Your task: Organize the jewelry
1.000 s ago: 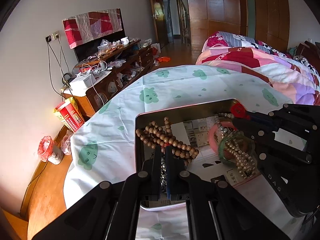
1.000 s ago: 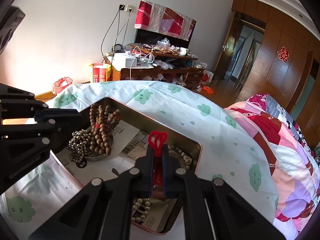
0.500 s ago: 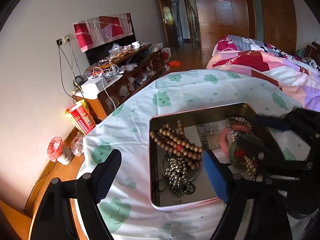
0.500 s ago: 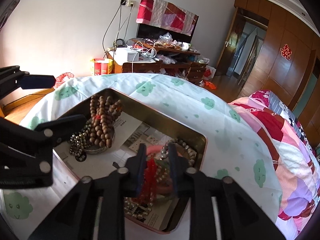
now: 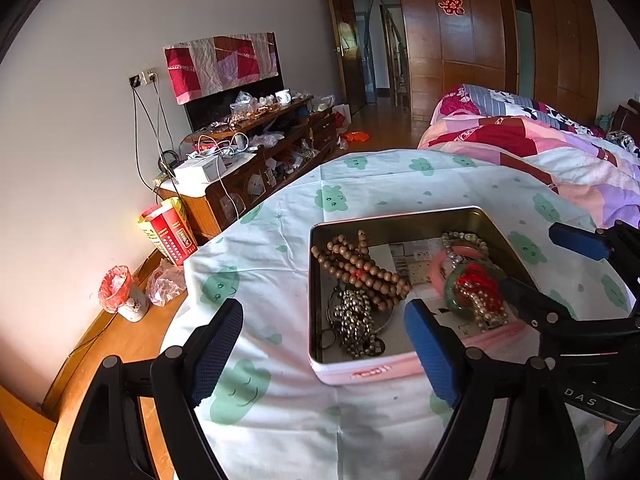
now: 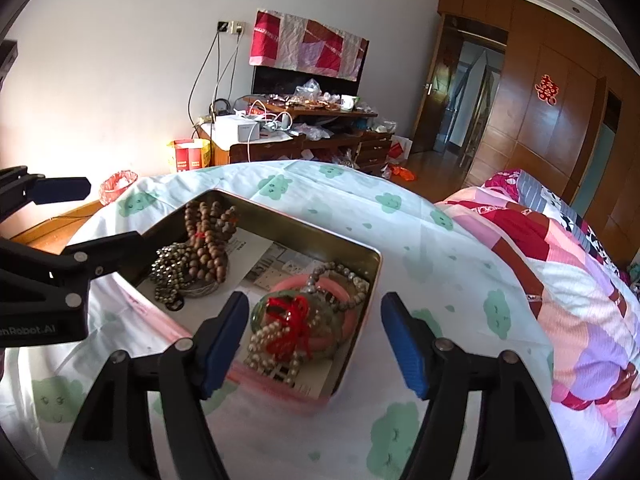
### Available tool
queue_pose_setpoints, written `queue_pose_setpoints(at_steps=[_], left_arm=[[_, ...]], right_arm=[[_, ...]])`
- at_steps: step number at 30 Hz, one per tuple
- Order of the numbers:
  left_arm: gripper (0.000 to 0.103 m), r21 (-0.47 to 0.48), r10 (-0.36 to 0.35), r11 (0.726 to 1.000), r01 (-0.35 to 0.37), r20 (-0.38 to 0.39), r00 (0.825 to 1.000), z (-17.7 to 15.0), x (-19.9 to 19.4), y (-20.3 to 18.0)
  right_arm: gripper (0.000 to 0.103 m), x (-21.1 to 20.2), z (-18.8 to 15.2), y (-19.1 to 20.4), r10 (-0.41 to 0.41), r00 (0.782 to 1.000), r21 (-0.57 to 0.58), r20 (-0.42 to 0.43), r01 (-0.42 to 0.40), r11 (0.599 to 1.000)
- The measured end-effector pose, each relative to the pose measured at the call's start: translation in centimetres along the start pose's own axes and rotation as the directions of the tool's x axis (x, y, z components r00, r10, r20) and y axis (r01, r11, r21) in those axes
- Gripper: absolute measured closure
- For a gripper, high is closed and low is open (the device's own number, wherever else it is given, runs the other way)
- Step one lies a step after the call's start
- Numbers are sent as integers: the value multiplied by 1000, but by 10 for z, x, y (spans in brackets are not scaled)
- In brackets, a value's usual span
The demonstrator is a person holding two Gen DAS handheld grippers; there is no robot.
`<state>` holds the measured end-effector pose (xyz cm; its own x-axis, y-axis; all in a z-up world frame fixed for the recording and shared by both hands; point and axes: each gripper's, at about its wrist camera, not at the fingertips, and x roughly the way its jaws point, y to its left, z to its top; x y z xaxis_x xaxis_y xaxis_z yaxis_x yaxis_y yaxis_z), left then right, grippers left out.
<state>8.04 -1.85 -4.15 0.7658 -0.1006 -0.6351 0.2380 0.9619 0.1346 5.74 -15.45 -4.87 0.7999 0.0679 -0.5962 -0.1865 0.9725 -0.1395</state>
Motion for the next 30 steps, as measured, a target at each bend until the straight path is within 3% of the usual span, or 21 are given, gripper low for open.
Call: queue_pose_setpoints(at_steps=[30], left_arm=[[20,-20,-8,1000,8,10,1000,-13,-25,-2]], right_arm=[[23,-25,-13,7,-12,1000,33,29,11,999]])
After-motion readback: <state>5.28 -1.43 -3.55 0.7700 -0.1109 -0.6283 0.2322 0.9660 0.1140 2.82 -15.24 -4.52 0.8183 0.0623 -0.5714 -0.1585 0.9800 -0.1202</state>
